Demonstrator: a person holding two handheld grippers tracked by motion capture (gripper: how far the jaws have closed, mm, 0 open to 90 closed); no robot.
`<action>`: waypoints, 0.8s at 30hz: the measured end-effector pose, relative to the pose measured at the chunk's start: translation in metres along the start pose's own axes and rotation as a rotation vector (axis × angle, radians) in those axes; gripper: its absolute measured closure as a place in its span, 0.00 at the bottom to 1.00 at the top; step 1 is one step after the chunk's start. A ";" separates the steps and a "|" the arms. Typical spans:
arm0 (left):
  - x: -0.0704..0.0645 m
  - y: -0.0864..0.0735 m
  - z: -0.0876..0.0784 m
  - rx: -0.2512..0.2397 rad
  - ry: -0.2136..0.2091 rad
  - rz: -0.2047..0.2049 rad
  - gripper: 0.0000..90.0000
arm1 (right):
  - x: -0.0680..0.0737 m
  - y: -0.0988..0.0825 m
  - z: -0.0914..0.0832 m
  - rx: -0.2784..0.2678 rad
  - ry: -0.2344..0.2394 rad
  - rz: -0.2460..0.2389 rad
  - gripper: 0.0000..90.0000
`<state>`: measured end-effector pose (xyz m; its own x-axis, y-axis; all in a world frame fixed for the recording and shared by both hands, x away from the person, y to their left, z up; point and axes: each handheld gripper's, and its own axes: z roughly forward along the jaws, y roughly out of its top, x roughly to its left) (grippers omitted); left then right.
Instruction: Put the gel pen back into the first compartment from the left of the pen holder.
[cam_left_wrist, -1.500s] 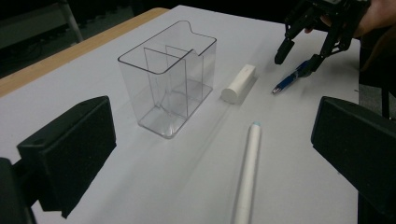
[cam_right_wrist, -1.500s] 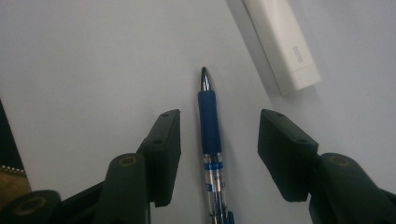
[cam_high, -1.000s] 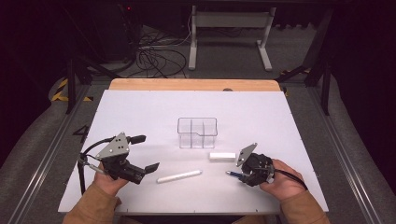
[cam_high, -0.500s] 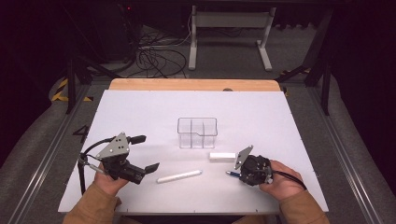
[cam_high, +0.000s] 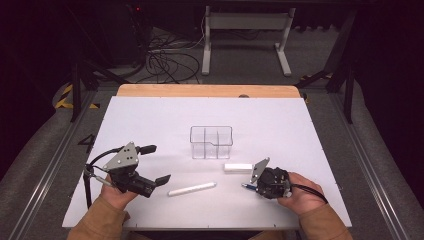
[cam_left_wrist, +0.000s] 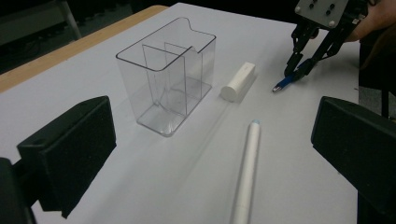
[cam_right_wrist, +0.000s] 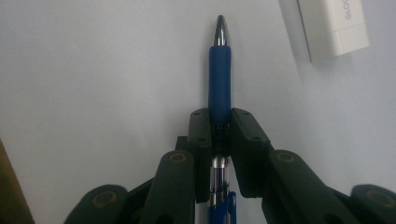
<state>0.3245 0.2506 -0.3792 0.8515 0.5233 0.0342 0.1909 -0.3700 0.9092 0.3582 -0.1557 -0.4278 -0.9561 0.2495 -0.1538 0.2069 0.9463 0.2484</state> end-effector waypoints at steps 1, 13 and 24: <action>0.000 0.000 0.000 0.000 0.000 0.000 0.01 | 0.000 0.000 0.000 -0.004 0.001 -0.001 0.88; 0.000 0.000 0.000 -0.004 -0.002 0.000 0.01 | 0.001 0.000 0.000 -0.010 -0.009 -0.012 0.88; 0.000 0.000 0.000 -0.007 -0.005 -0.006 0.01 | 0.001 -0.002 -0.008 -0.059 -0.016 0.002 0.88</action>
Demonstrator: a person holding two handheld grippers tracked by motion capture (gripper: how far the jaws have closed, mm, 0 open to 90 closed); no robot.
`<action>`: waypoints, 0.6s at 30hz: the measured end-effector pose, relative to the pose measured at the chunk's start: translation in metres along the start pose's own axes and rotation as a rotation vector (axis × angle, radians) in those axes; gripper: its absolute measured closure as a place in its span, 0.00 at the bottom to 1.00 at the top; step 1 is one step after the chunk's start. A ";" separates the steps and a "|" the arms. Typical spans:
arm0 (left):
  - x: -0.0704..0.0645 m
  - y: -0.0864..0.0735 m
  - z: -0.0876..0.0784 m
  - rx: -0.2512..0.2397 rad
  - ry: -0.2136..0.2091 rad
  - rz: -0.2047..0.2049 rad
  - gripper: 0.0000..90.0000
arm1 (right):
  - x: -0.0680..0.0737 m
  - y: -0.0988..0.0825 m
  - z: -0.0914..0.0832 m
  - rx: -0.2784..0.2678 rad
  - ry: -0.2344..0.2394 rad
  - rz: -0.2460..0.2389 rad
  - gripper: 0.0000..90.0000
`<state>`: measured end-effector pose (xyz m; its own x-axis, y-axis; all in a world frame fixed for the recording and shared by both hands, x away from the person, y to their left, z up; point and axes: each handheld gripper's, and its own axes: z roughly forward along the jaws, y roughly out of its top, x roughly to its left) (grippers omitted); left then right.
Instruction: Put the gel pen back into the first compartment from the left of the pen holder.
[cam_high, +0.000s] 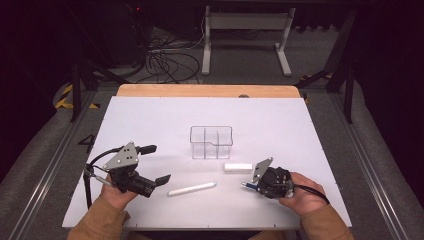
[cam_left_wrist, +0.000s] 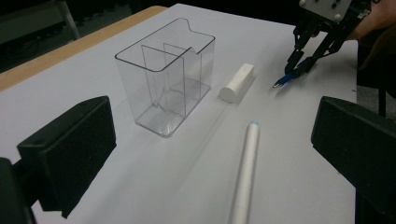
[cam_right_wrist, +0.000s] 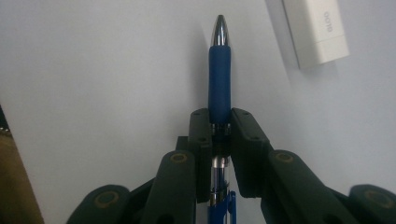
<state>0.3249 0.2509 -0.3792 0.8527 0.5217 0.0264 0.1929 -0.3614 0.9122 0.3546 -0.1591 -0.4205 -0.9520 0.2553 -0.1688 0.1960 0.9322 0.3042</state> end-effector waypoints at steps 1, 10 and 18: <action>0.000 0.000 0.000 0.001 0.000 0.000 0.01 | 0.000 -0.001 -0.002 -0.009 -0.002 0.008 0.88; 0.000 0.000 0.000 -0.001 -0.001 0.003 0.01 | 0.000 -0.002 -0.009 -0.035 -0.009 0.004 0.88; 0.000 0.000 0.000 0.001 0.000 0.003 0.01 | 0.001 -0.001 -0.016 -0.086 -0.015 0.014 0.88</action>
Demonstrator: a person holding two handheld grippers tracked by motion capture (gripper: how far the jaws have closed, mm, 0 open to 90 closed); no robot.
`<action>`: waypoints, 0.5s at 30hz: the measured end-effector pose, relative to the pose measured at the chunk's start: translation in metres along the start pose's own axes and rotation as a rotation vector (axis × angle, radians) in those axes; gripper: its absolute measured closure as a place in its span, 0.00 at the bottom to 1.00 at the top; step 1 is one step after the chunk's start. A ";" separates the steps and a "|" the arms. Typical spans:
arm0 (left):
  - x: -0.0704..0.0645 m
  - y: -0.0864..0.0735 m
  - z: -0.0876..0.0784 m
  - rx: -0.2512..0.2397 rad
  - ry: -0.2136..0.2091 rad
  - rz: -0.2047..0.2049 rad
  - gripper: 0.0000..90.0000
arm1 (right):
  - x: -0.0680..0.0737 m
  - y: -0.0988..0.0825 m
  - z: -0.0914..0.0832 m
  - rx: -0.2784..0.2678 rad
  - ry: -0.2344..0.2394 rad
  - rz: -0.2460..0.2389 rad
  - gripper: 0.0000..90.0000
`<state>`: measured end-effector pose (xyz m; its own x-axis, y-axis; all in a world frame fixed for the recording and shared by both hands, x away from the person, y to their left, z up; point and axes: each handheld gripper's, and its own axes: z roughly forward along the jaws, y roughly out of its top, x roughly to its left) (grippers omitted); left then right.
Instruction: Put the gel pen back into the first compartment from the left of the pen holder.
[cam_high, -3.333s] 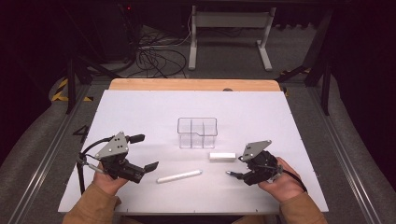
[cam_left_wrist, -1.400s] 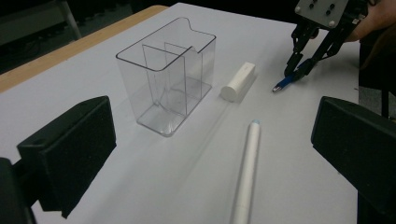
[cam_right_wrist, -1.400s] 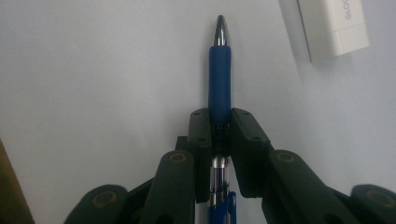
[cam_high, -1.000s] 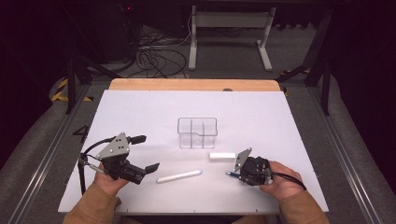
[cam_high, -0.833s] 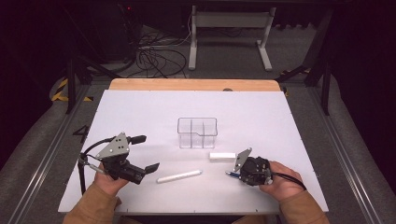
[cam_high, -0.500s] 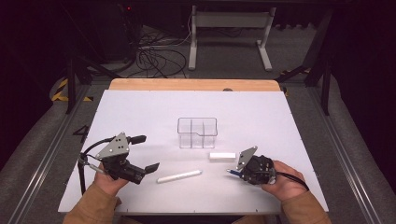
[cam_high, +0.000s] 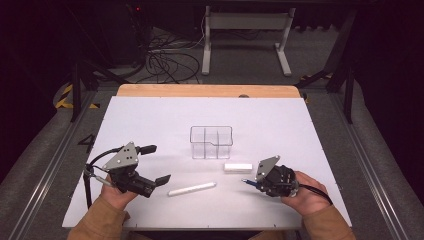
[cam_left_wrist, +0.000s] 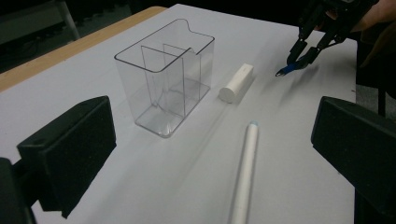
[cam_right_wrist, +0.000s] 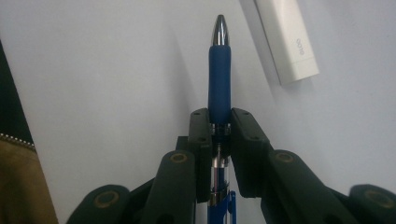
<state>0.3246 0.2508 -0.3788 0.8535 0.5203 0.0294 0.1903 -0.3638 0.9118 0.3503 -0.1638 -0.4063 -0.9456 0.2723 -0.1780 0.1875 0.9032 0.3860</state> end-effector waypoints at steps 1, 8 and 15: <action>0.000 0.000 0.000 -0.002 0.001 0.001 0.01 | 0.000 0.000 -0.001 -0.009 -0.005 -0.004 0.88; -0.001 0.000 0.000 -0.003 -0.004 -0.005 0.01 | -0.004 0.004 -0.018 -0.140 -0.019 0.022 0.88; -0.001 0.001 -0.001 -0.009 -0.003 -0.010 0.01 | -0.011 0.008 -0.029 -0.251 -0.024 0.086 0.88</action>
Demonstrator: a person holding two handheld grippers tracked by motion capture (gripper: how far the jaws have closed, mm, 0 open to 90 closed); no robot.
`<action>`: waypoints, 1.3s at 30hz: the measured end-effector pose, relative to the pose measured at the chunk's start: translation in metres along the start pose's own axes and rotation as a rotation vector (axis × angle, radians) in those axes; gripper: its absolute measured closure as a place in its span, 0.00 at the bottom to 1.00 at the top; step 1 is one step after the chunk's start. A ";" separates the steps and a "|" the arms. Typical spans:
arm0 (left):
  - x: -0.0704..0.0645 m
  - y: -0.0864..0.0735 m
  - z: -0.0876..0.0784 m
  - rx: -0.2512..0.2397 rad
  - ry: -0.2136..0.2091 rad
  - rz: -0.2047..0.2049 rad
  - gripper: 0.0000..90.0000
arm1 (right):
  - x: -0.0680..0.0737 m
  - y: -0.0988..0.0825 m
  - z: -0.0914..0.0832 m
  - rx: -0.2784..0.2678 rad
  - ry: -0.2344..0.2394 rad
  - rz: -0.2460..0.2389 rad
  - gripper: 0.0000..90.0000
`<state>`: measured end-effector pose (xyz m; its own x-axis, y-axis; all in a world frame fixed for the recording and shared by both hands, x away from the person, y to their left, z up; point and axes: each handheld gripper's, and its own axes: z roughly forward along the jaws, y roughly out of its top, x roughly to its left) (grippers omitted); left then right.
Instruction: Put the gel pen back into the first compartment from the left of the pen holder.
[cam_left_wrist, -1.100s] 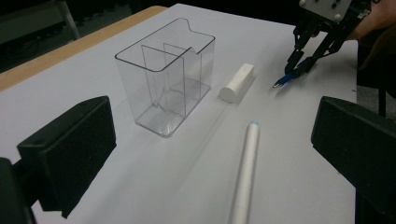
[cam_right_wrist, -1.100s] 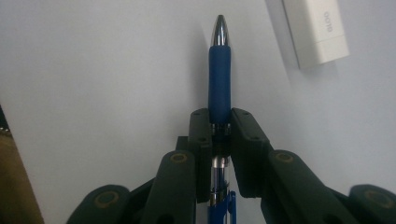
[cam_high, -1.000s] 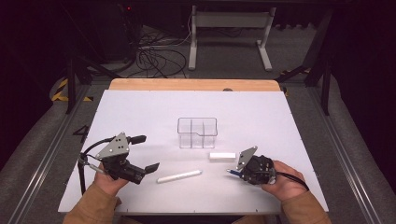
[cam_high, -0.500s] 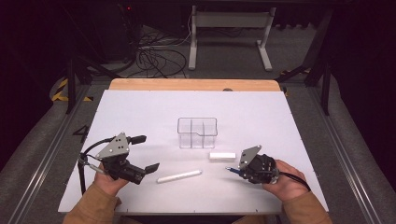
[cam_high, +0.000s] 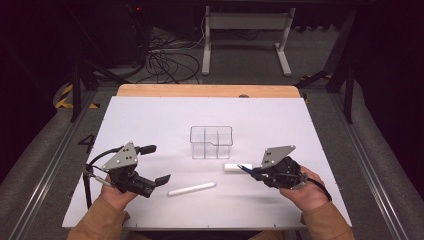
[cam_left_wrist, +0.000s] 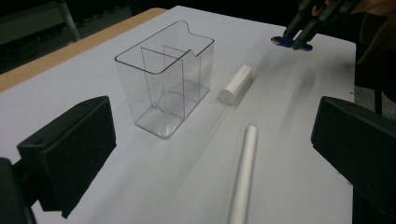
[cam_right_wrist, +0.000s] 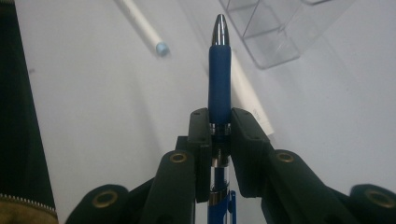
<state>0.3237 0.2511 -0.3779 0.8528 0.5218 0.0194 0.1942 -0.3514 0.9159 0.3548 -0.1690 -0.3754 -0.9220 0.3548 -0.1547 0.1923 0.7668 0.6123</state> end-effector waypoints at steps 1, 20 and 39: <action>0.000 0.000 0.000 0.000 0.000 -0.001 0.01 | -0.001 0.001 -0.002 -0.016 -0.001 0.008 0.88; -0.002 -0.002 -0.001 0.004 -0.001 -0.001 0.01 | -0.016 0.021 -0.020 -0.288 0.030 0.153 0.88; -0.002 -0.002 -0.001 0.009 -0.009 -0.009 0.01 | -0.014 0.028 -0.024 -0.420 -0.047 0.211 0.88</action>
<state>0.3210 0.2512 -0.3798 0.8555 0.5178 0.0079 0.2059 -0.3540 0.9123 0.3656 -0.1651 -0.3375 -0.8594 0.5108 -0.0216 0.2126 0.3955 0.8935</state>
